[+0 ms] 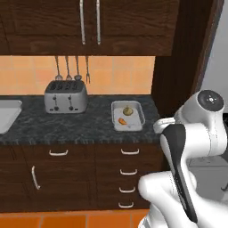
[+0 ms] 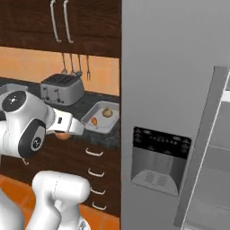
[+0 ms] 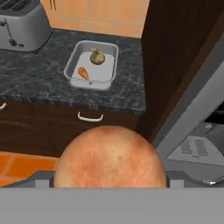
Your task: Place one onion and one chicken drumstick in each tupperware on the nearby counter, to pack two identical lunches.
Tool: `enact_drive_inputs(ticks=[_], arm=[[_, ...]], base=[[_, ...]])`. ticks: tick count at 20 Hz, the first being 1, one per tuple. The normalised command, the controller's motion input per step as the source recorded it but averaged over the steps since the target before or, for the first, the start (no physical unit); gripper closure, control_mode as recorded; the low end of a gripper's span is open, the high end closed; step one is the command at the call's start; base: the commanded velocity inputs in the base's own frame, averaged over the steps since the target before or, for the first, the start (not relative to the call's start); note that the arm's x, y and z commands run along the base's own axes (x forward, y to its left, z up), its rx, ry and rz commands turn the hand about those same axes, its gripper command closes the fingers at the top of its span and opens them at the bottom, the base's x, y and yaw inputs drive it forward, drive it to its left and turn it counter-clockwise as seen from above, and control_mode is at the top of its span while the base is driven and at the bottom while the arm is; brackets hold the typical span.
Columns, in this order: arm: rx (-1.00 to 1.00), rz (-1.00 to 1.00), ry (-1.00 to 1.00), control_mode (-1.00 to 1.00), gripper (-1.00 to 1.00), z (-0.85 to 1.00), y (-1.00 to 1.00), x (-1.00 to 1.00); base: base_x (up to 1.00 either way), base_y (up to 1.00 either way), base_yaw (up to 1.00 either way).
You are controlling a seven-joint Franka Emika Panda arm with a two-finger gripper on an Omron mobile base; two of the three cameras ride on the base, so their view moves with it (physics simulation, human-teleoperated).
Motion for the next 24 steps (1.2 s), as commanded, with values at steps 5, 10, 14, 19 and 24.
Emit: enact_drive_inputs(ticks=[5,10,14,19,24], arm=[[0.0,0.0,0.0,1.0,1.0,0.0,0.0,0.0],[0.0,0.0,0.0,1.0,1.0,0.0,0.0,0.0],[0.0,0.0,0.0,1.0,1.0,0.0,0.0,0.0],[0.0,0.0,0.0,1.0,1.0,0.0,0.0,0.0],[0.0,0.0,0.0,1.0,1.0,0.0,0.0,0.0]], base=[[0.61,1.0,0.1],[0.5,1.0,0.06],[0.6,1.0,0.0],[0.67,1.0,-0.02],[0.79,1.0,-0.07]])
